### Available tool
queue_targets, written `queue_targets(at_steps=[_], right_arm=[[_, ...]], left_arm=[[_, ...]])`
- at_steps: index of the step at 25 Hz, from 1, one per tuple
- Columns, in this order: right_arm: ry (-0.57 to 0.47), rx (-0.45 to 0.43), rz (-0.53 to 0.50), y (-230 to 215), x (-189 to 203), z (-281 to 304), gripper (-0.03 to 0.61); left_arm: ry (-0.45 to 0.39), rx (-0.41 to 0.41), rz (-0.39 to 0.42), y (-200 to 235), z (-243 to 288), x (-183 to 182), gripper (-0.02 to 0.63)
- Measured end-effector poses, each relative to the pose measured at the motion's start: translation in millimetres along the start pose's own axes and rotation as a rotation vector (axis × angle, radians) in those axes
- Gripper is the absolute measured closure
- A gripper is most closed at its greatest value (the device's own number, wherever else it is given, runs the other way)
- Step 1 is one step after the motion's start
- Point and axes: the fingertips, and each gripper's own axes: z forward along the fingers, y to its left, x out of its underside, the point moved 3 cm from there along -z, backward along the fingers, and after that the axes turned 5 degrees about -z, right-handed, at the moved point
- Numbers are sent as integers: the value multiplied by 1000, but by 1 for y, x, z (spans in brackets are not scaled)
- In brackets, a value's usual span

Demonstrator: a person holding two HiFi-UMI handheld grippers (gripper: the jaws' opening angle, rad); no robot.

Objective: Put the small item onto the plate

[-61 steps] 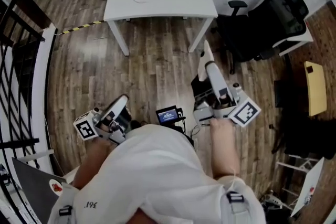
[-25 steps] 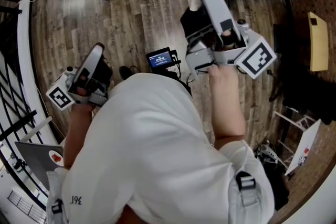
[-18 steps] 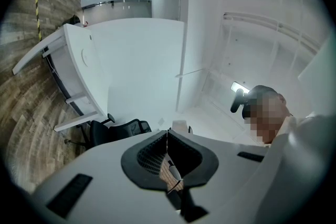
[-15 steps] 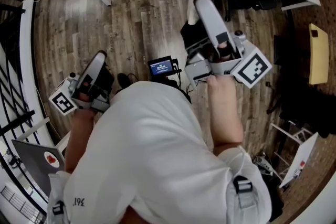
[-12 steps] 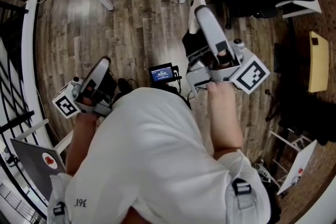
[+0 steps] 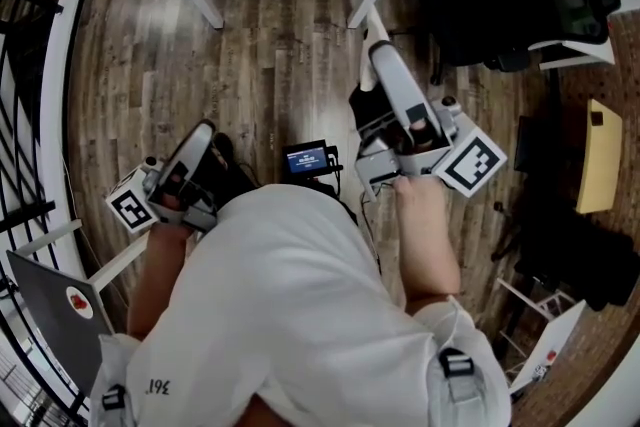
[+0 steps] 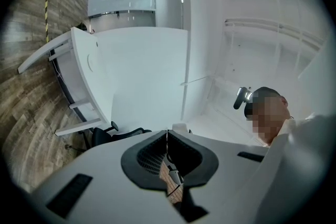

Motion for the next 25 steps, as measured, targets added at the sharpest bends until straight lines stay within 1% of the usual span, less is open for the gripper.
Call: queue_targets(at_steps=[3,7,11,14,18,20,22,25], right_arm=[[10,1,-6,-9,4,17,262],[15,19,-9,-28,21,53,262],[3,51,-24,-51,29,103,261],[-11,64,-43,-64,27,148,261],[-37,73,-62,-77,32,211,261],[-36,83,-61,-85,39,236,261],[-35,98,-62,-94,45,257,261],[-31,115,-69,-104,52,282,261]], left_arm=[[-1,-13,1,8,0,-17,607],[-6,-18,-17,30,-7,-59,607],[20,3,-27,53,2,-121,607],[60,35,-16,61,20,-172,607],[106,51,-13,72,29,-235,607],[110,69,-20,73,32,-263,606],[113,68,-25,81,31,-287,607],[119,67,-34,92,29,-315,607]])
